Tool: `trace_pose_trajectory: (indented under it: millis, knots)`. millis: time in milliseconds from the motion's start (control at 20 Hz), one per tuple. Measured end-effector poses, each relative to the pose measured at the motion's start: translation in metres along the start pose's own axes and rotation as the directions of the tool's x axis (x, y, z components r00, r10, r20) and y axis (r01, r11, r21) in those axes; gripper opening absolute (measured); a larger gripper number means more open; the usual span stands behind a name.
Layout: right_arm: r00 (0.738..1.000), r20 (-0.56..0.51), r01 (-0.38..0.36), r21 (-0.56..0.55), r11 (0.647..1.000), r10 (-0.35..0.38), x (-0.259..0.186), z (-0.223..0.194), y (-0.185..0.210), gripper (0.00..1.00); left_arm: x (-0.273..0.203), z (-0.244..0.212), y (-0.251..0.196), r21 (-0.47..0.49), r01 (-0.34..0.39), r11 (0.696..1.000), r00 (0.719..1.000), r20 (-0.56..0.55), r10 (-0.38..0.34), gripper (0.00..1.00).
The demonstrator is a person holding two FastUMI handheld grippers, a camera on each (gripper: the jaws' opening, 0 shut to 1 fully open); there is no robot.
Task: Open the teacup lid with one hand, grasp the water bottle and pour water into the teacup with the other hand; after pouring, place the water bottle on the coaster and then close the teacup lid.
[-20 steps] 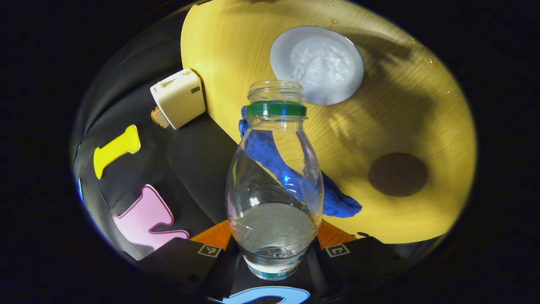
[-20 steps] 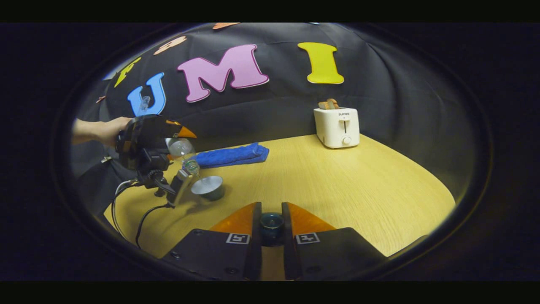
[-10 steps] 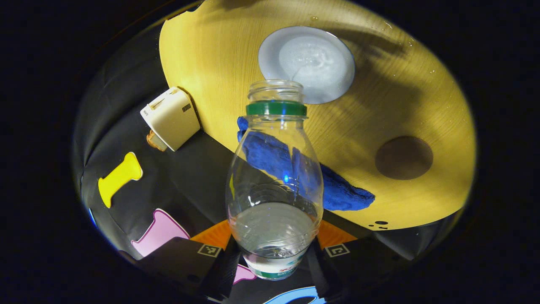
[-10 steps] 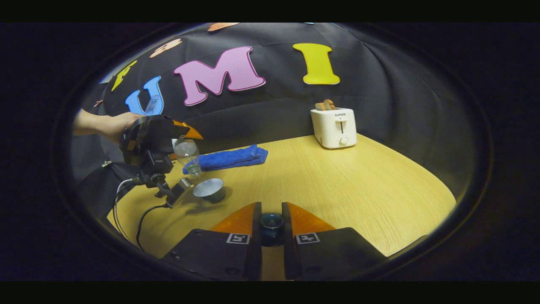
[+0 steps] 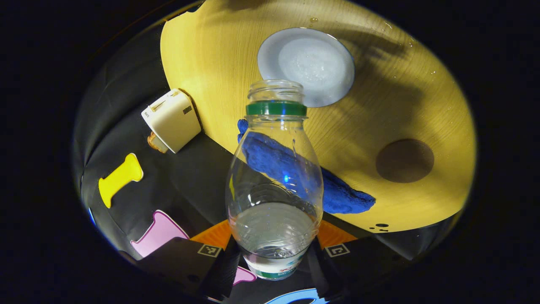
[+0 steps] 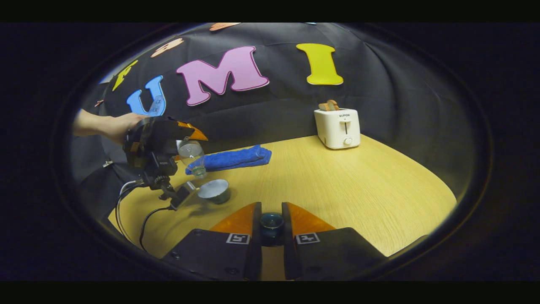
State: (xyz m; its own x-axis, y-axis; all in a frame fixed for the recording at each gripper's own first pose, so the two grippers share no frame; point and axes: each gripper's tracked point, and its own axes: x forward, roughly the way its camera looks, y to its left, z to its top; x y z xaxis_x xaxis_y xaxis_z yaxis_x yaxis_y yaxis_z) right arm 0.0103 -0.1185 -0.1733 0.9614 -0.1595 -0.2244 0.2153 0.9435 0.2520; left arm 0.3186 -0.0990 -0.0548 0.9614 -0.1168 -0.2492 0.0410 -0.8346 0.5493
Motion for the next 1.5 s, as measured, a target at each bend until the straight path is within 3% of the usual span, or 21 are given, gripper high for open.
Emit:
trace_pose_trajectory:
  millis: [150,300,350,450,500,600,650,700,750,800,850,950,1050,1200,1300,1350,1500]
  knots:
    - [1.000,-0.007,-0.005,-0.016,1.000,0.005,0.001,0.005,0.006,0.24,0.000,0.000,-0.004,-0.038,-0.005,0.999,1.000,0.006,0.005,0.73]
    - [1.000,-0.005,-0.002,-0.035,0.999,0.001,-0.001,0.016,0.008,0.20,-0.007,-0.003,-0.004,-0.145,-0.031,0.989,0.999,0.024,0.035,0.73]
    - [1.000,-0.005,0.001,-0.039,0.999,-0.001,-0.001,0.020,0.008,0.24,-0.012,-0.005,0.000,-0.201,-0.058,0.978,0.998,0.027,0.064,0.74]
    - [1.000,-0.008,0.005,-0.051,0.999,-0.005,-0.002,0.029,0.009,0.24,-0.023,-0.006,0.000,-0.356,-0.070,0.932,0.994,0.054,0.095,0.74]
    - [1.000,-0.007,0.006,-0.061,0.998,-0.006,-0.003,0.035,0.010,0.29,-0.029,-0.007,-0.002,-0.450,-0.062,0.891,0.992,0.073,0.105,0.73]
    - [1.000,0.000,0.005,-0.092,0.996,-0.005,-0.002,0.050,0.012,0.24,-0.039,-0.007,-0.001,-0.610,-0.055,0.790,0.988,0.081,0.131,0.73]
    - [1.000,0.000,0.004,-0.108,0.994,-0.004,-0.002,0.056,0.013,0.19,-0.046,-0.009,-0.002,-0.687,-0.048,0.725,0.987,0.077,0.138,0.74]
    - [1.000,0.002,0.001,-0.124,0.992,-0.001,-0.002,0.063,0.015,0.24,-0.048,-0.014,-0.002,-0.763,-0.038,0.646,0.987,0.072,0.144,0.74]
    - [1.000,0.006,-0.005,-0.138,0.990,0.006,-0.001,0.072,0.019,0.19,-0.053,-0.017,-0.007,-0.833,-0.021,0.552,0.987,0.071,0.145,0.73]
    - [1.000,0.010,-0.010,-0.149,0.989,0.012,0.000,0.080,0.024,0.24,-0.048,-0.022,-0.014,-0.894,-0.003,0.447,0.987,0.070,0.146,0.73]
    - [1.000,0.013,-0.016,-0.159,0.987,0.018,0.001,0.087,0.028,0.19,-0.045,-0.026,-0.019,-0.946,0.006,0.326,0.985,0.061,0.159,0.73]
    - [0.999,0.010,-0.031,-0.178,0.984,0.033,0.005,0.099,0.038,0.24,-0.037,-0.027,-0.033,-0.997,0.011,0.071,0.984,0.024,0.178,0.74]
    - [0.999,0.013,-0.044,-0.193,0.980,0.048,0.011,0.110,0.049,0.24,-0.037,-0.025,-0.041,-0.987,0.011,-0.162,0.985,-0.017,0.169,0.73]
    - [0.998,0.019,-0.059,-0.219,0.974,0.065,0.019,0.120,0.064,0.24,-0.037,-0.020,-0.045,-0.888,0.050,-0.458,0.982,-0.040,0.184,0.73]
    - [0.997,0.022,-0.064,-0.230,0.971,0.071,0.023,0.121,0.073,0.24,-0.038,-0.019,-0.046,-0.797,0.075,-0.599,0.976,-0.066,0.210,0.73]
    - [0.997,0.022,-0.067,-0.228,0.971,0.074,0.026,0.120,0.077,0.24,-0.038,-0.021,-0.044,-0.761,0.085,-0.643,0.972,-0.078,0.220,0.73]
    - [0.995,0.018,-0.091,-0.216,0.972,0.097,0.035,0.110,0.094,0.25,-0.038,-0.021,-0.039,-0.680,0.138,-0.720,0.958,-0.094,0.272,0.74]
